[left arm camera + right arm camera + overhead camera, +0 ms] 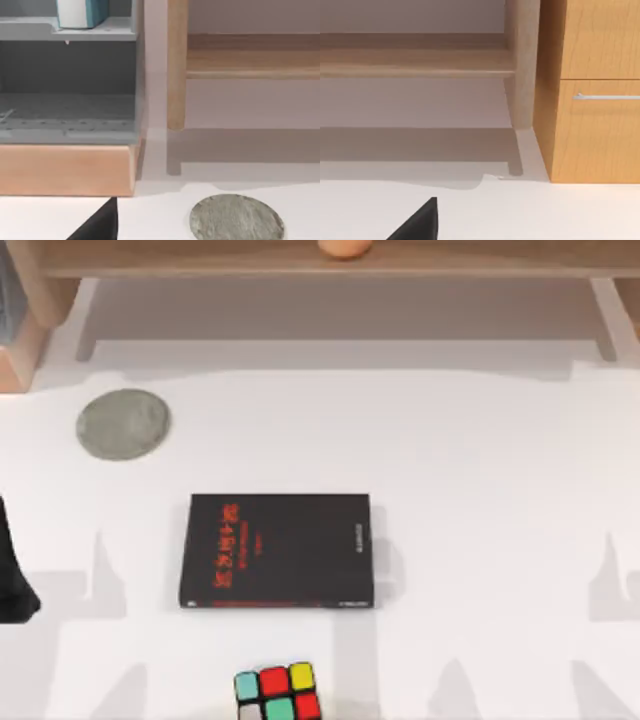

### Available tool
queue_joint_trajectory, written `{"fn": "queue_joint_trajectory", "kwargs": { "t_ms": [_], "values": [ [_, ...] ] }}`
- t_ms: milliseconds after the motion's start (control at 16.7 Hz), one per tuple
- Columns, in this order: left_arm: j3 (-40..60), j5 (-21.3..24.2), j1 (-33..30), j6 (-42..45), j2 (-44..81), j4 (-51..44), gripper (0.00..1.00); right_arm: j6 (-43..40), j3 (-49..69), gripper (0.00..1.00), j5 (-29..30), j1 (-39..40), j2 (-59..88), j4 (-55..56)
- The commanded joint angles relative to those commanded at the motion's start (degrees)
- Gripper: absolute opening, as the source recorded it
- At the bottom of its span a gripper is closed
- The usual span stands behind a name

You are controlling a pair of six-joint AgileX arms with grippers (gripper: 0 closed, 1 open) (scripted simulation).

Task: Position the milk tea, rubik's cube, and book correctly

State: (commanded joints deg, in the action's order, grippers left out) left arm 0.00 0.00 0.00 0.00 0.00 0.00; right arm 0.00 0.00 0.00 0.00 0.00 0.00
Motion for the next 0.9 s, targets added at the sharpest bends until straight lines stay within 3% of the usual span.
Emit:
{"fn": "queue_joint_trajectory", "kwargs": {
  "t_ms": [240, 420, 660, 900],
  "values": [
    [1.6, -0.8, -0.8, 0.0, 1.7, 0.9, 1.0, 0.0, 0.0, 1.0, 0.0, 0.0, 0.0, 0.0],
    [7.8, -3.8, -3.9, -0.1, 8.9, 4.1, 1.0, 0.0, 0.0, 1.0, 0.0, 0.0, 0.0, 0.0],
    [21.6, -10.0, -10.5, -0.1, 26.9, 10.9, 1.0, 0.0, 0.0, 1.0, 0.0, 0.0, 0.0, 0.0],
    [38.0, -17.4, -18.6, 0.0, 53.6, 19.0, 1.0, 0.0, 0.0, 1.0, 0.0, 0.0, 0.0, 0.0]
  ]
}}
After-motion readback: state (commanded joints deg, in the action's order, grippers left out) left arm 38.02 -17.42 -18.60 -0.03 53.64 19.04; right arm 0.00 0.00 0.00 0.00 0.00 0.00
